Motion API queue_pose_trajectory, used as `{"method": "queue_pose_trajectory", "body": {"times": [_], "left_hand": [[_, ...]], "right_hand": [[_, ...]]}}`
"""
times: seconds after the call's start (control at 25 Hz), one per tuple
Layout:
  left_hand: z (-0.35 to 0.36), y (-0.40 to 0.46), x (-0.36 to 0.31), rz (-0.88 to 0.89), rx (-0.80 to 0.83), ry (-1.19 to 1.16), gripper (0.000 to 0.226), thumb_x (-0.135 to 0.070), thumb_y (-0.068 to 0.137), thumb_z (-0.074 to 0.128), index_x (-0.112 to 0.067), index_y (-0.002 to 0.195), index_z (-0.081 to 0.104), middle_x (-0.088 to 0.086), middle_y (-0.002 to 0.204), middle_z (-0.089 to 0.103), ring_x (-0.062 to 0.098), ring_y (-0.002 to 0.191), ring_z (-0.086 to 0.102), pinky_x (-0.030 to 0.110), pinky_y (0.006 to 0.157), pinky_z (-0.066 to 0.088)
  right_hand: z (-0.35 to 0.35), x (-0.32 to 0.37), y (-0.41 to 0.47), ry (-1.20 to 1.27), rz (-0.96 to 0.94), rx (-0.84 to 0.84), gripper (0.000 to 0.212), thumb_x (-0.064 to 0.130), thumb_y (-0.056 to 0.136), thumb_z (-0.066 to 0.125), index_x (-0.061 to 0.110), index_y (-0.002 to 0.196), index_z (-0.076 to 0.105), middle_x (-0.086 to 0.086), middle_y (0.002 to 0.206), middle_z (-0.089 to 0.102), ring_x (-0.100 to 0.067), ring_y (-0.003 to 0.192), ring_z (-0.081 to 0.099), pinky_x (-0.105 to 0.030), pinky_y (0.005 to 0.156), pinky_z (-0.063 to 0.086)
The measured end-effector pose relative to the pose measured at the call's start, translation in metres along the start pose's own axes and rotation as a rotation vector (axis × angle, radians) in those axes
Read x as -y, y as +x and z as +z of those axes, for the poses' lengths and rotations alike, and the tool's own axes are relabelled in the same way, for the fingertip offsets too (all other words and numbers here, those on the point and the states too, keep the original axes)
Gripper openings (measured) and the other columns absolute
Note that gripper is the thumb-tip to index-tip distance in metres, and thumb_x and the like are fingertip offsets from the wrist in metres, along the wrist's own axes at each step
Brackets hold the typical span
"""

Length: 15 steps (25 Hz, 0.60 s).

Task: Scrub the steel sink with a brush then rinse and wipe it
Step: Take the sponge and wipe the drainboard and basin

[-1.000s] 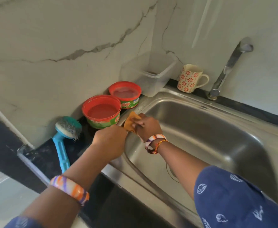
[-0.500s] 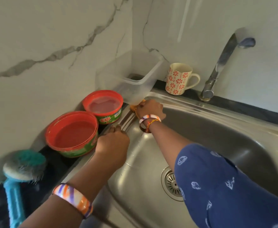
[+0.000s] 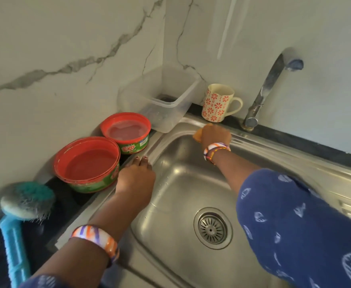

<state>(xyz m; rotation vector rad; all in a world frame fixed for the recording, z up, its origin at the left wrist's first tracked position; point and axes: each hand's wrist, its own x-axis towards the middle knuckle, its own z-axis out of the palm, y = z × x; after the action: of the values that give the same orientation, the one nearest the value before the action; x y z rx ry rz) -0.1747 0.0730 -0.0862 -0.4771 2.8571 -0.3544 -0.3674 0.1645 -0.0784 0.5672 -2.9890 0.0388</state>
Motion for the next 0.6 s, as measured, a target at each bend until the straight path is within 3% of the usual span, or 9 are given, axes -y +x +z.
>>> {"method": "queue_pose_trajectory", "body": {"times": [0.08,0.2,0.28,0.4,0.48,0.6], "left_hand": [[-0.004,0.001,-0.001,0.0,-0.019,0.006,0.056,-0.011,0.095,0.041,-0.005,0.147,0.022,0.008,0.155,0.019,0.023,0.142,0.021,0.038,0.097,0.044],[-0.005,0.001,-0.001,0.017,-0.032,0.039,0.05,-0.01,0.095,0.038,-0.005,0.144,0.03,0.008,0.149,0.029,0.023,0.138,0.029,0.038,0.094,0.046],[0.0,-0.002,-0.001,0.004,-0.016,0.042,0.05,-0.013,0.095,0.037,-0.005,0.144,0.028,0.008,0.15,0.027,0.024,0.14,0.025,0.038,0.1,0.042],[0.006,-0.002,-0.002,-0.021,0.028,0.028,0.058,-0.024,0.094,0.042,-0.004,0.145,0.024,0.012,0.153,0.019,0.029,0.144,0.015,0.04,0.117,0.022],[0.005,-0.005,-0.021,-0.022,0.078,-0.13,0.058,-0.03,0.091,0.053,-0.004,0.14,0.035,0.015,0.15,0.024,0.031,0.142,0.02,0.041,0.116,0.024],[-0.004,-0.024,-0.074,0.112,0.132,-0.396,0.055,-0.039,0.087,0.059,-0.011,0.134,0.046,0.012,0.142,0.04,0.028,0.133,0.038,0.04,0.107,0.038]], "right_hand": [[-0.013,-0.027,-0.017,0.033,0.01,0.133,0.031,0.023,0.087,0.059,0.006,0.111,0.065,-0.012,0.109,0.066,-0.031,0.101,0.063,-0.034,0.08,0.05],[-0.036,-0.076,-0.053,0.527,0.179,0.605,0.021,0.018,0.084,0.065,0.013,0.104,0.067,-0.005,0.078,0.066,-0.021,0.07,0.061,-0.03,0.068,0.051],[-0.046,-0.099,-0.084,0.802,0.251,0.788,0.016,0.03,0.085,0.065,0.019,0.097,0.064,0.002,0.062,0.066,-0.012,0.057,0.061,-0.028,0.063,0.053],[-0.054,-0.121,-0.13,1.066,0.183,0.943,0.045,0.054,0.06,0.076,0.021,0.089,0.067,0.007,0.071,0.069,-0.004,0.055,0.06,-0.022,0.056,0.055],[-0.047,-0.13,-0.161,0.985,-0.04,1.052,0.054,0.035,0.052,0.084,0.025,0.102,0.067,0.006,0.086,0.066,-0.004,0.066,0.058,-0.018,0.056,0.05],[-0.022,-0.147,-0.201,0.495,-0.363,1.091,0.061,0.01,0.059,0.055,0.015,0.118,0.064,-0.007,0.085,0.064,-0.016,0.066,0.053,-0.016,0.052,0.044]]}}
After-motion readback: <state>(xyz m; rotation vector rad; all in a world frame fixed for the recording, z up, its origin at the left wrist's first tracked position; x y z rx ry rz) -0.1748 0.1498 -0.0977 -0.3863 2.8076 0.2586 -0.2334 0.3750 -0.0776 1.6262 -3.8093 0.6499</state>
